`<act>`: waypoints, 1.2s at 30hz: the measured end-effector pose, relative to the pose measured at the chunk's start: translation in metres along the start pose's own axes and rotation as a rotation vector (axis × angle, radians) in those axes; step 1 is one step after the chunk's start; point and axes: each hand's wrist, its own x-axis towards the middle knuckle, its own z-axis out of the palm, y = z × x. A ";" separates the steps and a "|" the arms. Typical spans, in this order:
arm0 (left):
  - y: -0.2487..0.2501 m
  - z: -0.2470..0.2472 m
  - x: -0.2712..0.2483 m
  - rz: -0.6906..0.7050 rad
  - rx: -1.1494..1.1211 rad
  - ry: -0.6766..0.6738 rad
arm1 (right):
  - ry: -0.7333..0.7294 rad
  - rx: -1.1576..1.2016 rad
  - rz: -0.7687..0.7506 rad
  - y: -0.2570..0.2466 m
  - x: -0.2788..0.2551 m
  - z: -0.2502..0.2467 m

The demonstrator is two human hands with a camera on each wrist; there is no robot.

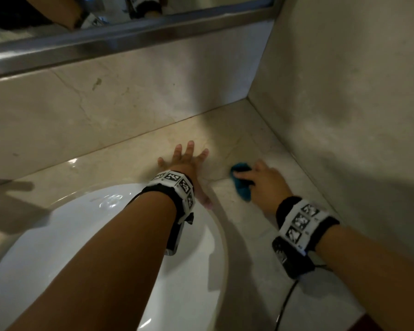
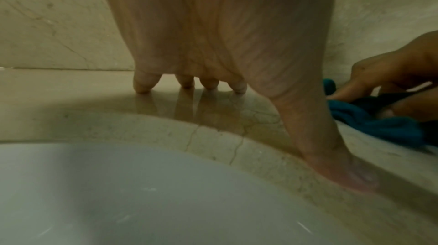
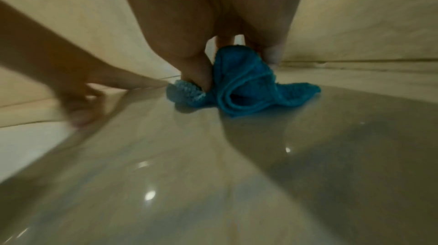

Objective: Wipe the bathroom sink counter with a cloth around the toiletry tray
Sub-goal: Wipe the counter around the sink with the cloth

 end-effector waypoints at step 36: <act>-0.011 0.004 -0.013 0.057 0.060 0.041 | -0.118 0.053 -0.141 -0.023 -0.001 0.009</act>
